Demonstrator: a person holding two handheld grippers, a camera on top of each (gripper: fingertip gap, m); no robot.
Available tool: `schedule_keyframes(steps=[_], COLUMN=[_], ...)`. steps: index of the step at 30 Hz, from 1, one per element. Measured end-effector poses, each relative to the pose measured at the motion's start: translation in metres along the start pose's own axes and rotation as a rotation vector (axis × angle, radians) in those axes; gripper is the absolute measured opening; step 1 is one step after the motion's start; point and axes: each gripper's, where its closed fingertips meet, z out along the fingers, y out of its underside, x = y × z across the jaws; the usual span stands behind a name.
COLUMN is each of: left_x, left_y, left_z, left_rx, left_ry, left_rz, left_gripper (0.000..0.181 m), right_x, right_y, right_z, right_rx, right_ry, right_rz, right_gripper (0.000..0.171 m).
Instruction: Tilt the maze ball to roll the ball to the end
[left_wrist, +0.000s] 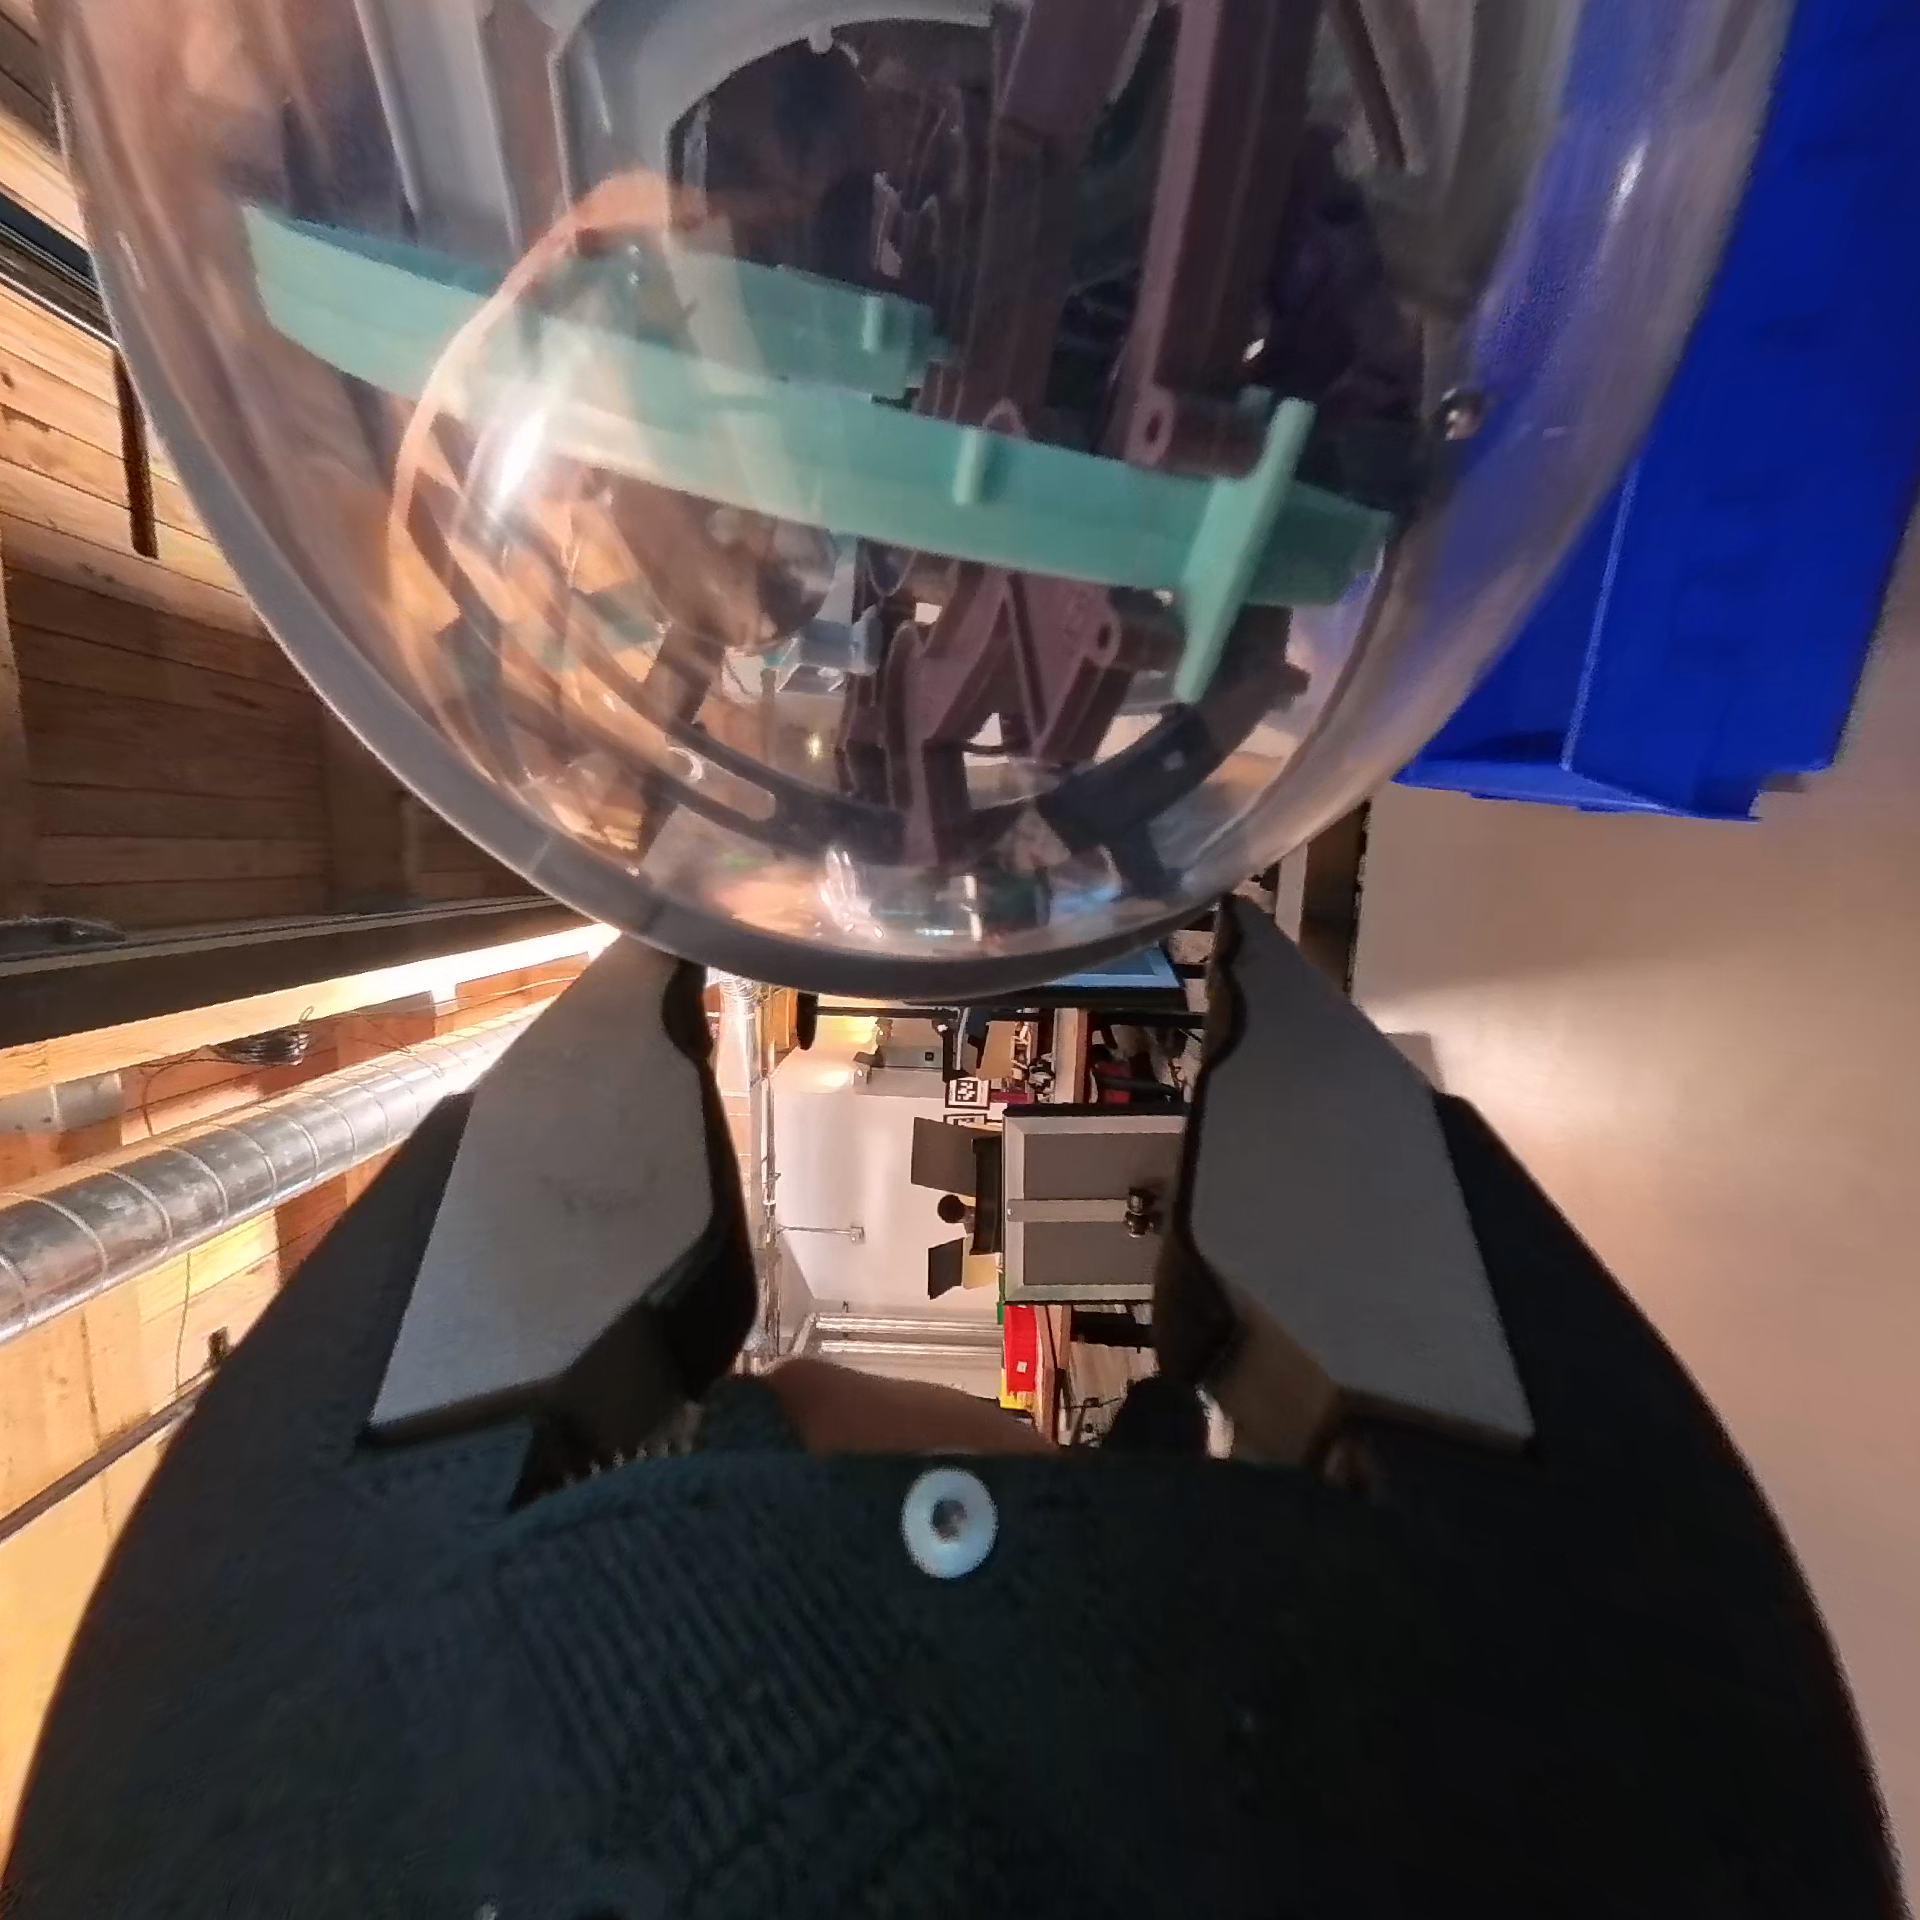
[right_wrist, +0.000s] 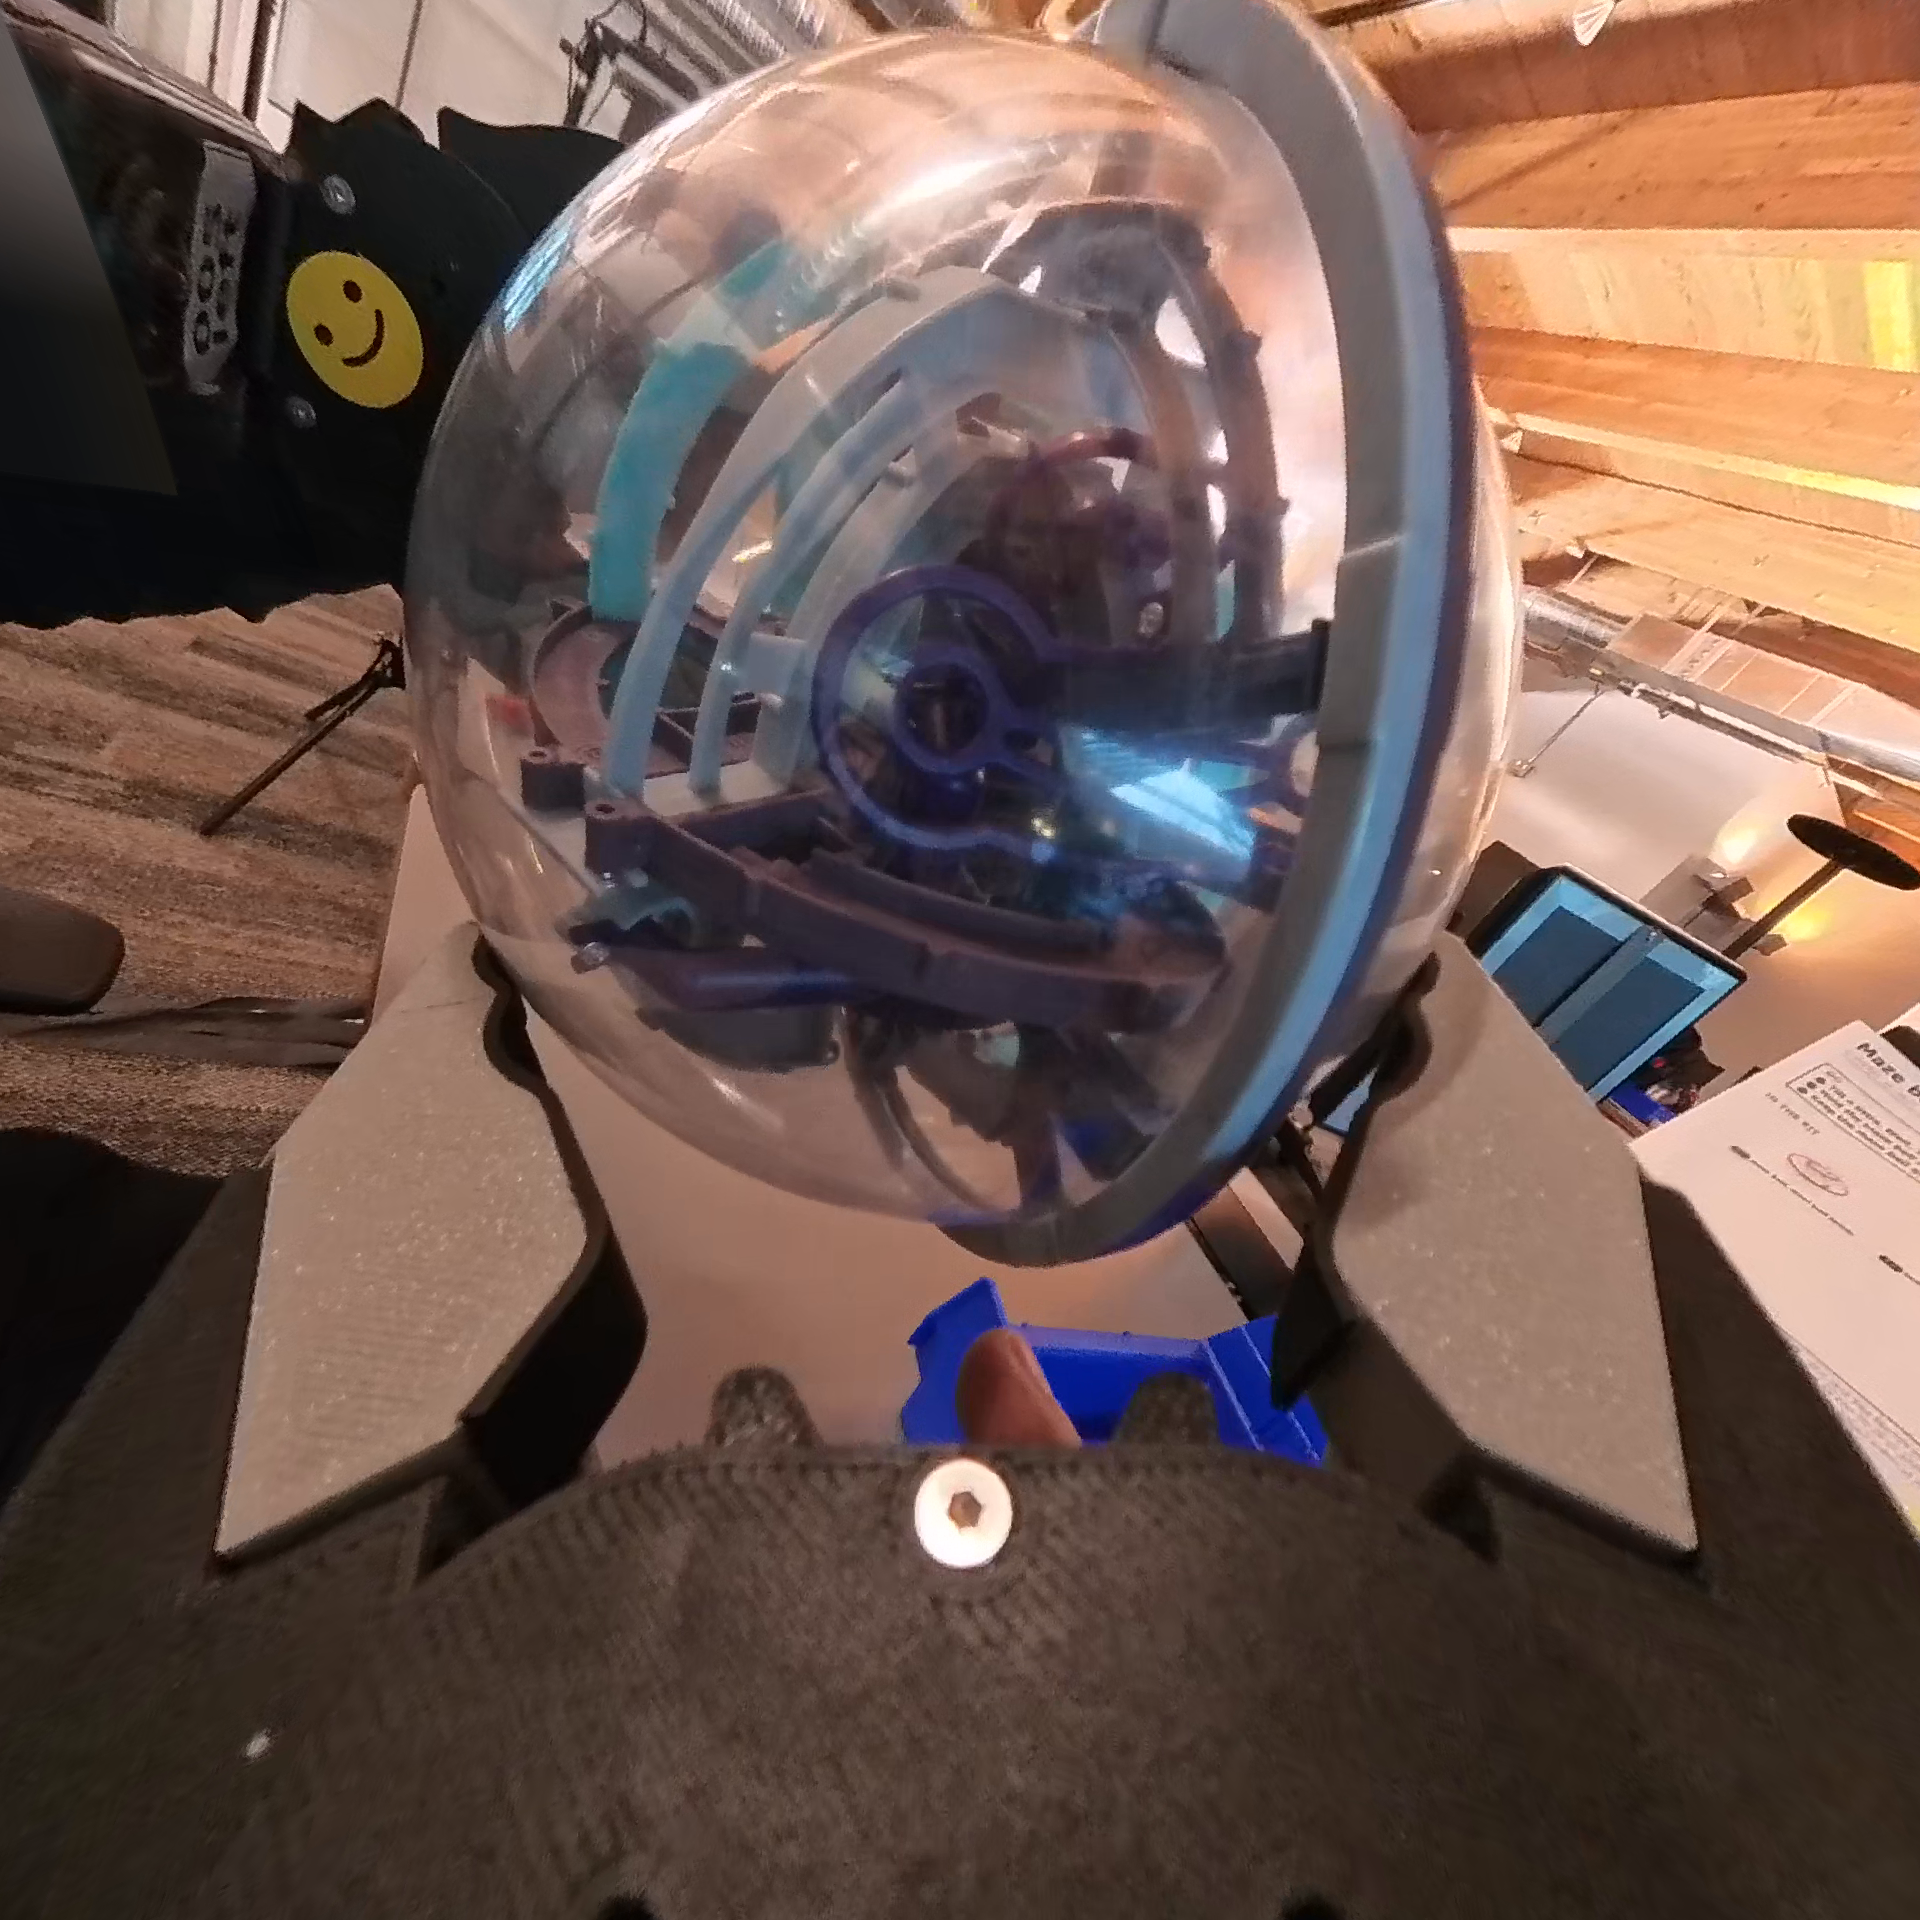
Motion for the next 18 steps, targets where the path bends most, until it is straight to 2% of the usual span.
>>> schedule_keyframes(steps=[18], left_x=[0.024], left_y=[-0.001], left_z=[0.002], left_rx=[0.006], left_ry=[0.041], left_rz=[-0.047], left_gripper=[0.094], right_x=[-0.010], right_y=[0.016], right_z=[-0.005], right_rx=[-0.016], right_ry=[0.011], right_rz=[0.038], right_gripper=[0.156])
